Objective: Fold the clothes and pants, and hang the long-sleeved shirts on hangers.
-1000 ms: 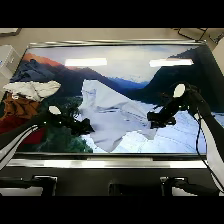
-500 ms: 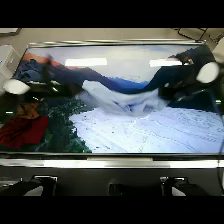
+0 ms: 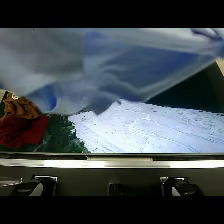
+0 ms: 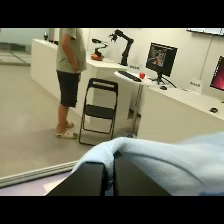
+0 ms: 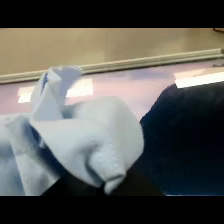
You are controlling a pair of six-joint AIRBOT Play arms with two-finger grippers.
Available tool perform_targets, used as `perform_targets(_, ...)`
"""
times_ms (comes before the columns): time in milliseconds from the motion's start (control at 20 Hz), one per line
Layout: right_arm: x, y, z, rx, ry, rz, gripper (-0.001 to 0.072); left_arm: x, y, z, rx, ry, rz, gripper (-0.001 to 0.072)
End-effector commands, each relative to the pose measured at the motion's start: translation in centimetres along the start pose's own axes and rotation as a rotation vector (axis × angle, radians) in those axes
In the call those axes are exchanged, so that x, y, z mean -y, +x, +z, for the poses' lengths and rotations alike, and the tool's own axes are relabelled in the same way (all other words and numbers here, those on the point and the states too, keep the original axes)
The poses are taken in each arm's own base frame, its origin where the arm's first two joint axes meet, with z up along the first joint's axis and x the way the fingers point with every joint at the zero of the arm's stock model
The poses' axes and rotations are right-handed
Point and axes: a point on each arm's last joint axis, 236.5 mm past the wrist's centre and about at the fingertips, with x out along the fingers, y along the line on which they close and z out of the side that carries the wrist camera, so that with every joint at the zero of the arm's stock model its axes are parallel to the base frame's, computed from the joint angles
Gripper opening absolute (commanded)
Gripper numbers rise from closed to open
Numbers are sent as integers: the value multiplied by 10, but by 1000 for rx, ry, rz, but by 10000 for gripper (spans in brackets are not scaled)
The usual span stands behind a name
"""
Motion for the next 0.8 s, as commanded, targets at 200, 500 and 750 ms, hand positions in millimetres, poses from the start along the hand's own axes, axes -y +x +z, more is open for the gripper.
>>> perform_targets(200, 26, 2, -151, -642, 18, -124, 50, -62, 16, -65, -148, -30, 145, 25)
perform_targets(500, 41, 156, -272, -794, 60, -167, 50, -180, 53, -319, -571, -386, 308, 26)
perform_targets(750, 12, 287, -317, -662, 406, -105, 50, -225, 47, -464, -814, -561, 403, 26)
